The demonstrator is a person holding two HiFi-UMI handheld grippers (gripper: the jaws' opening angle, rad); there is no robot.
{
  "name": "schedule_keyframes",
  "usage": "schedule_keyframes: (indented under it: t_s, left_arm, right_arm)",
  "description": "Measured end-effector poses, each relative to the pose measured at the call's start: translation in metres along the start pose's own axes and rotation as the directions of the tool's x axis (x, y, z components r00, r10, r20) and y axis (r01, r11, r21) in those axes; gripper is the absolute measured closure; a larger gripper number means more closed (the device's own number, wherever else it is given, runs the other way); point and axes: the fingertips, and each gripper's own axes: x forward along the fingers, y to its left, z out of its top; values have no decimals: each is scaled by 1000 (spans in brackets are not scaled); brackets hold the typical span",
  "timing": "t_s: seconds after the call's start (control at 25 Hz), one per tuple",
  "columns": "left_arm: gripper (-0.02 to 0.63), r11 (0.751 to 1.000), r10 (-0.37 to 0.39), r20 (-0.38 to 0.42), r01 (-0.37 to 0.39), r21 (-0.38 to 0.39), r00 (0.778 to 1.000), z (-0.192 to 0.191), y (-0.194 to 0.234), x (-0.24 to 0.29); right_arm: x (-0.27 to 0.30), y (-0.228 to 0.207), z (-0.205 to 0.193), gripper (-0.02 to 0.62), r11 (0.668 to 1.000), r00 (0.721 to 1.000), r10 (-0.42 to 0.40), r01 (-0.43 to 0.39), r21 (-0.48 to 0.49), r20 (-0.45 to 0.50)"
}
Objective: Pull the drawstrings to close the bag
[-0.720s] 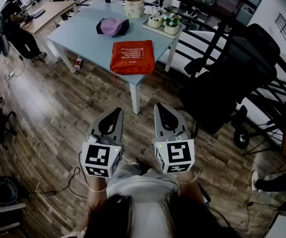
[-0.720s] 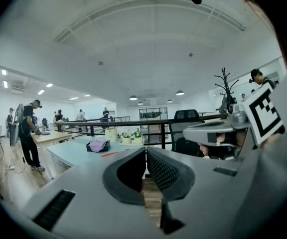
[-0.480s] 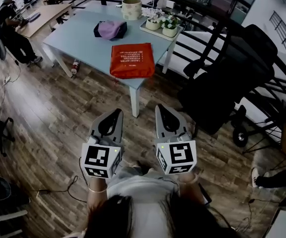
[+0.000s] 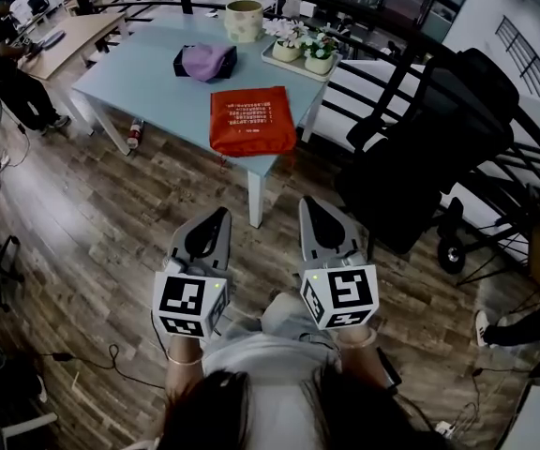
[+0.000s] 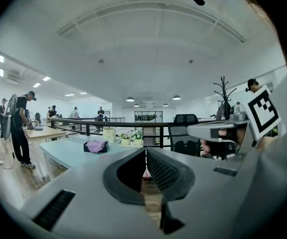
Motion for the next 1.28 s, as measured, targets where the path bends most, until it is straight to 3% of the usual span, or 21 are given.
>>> schedule_keyframes:
  t_s: [0.48,1.28]
  left_arm:
    - [587,1000,2,-10,-2,-23,1000,-9,20,28]
    - [586,999,15,-63,-17,-33,998,-5,61,161]
  right_arm:
    - [26,-22,-10,571,998,998,-56,55,-40,-5]
    - [145,-105,-37,569,997,994,-35,29,-65,-103]
